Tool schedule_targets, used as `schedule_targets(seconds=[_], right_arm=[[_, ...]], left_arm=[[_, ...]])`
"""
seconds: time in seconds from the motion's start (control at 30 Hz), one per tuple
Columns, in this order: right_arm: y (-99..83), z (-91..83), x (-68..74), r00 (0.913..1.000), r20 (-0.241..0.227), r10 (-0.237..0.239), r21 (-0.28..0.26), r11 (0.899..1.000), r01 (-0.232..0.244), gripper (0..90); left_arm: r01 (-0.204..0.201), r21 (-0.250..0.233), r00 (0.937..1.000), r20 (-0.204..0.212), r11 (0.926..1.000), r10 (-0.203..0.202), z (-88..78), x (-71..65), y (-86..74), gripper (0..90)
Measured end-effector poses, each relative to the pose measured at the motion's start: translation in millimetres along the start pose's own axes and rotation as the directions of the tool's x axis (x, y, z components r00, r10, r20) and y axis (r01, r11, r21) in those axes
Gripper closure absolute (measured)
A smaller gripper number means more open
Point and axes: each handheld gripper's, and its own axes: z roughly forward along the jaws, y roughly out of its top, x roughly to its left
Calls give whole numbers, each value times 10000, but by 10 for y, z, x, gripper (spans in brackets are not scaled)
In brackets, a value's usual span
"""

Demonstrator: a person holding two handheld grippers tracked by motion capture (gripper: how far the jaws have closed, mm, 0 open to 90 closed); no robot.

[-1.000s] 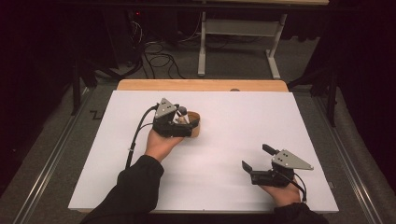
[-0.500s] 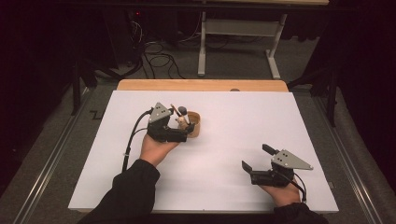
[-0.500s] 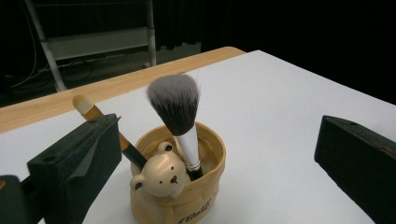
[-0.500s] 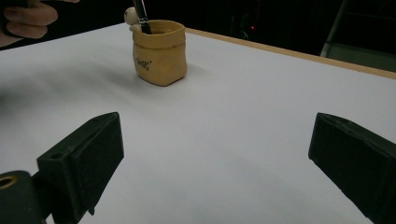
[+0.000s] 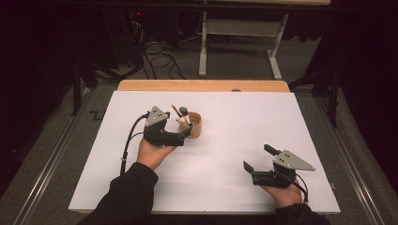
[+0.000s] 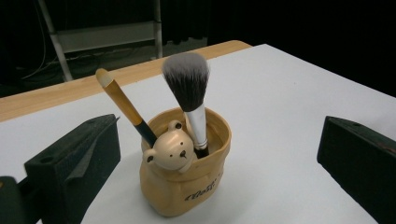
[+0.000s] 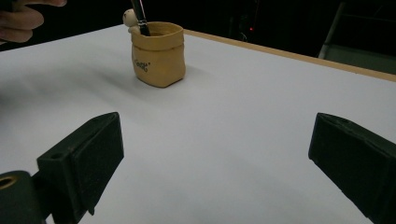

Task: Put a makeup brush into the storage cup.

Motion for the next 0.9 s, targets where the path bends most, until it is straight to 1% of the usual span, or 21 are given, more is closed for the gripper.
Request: schedule_targets(seconds=[0.27,0.4,0.5,0.63,0.77,0.8,0.83,0.9], right_arm=[[8,-11,-1,10000,41,19,-51,10000,-19,36],[9,-11,-8,10000,63,31,-5,10000,-31,36],[9,-11,-15,10000,73,-20,-28,10000,20,36],[10,-16,-18,9999,103,-63,-29,10000,63,36],[11,-17,-17,9999,149,-69,-39,10000,70,35],[12,-20,-16,9999,160,-43,-32,10000,44,35],[13,-23,-13,9999,139,33,-11,10000,-33,35],[17,-24,-16,9999,129,-38,-56,10000,39,35]], left_arm=[[203,170,9998,-30,9996,-203,-77,38,-62,2],[249,102,9997,-61,9996,-248,-149,56,-91,2],[119,153,9999,-109,9998,-117,-210,55,-123,2],[141,187,9998,-104,9997,-139,-311,60,-174,2],[-35,227,9998,-171,9997,39,-419,67,-234,2],[0,248,10000,-87,9997,2,-444,70,-254,2],[-46,297,9998,-170,9995,51,-475,77,-273,2],[29,324,9999,-113,9995,-25,-524,79,-321,2]])
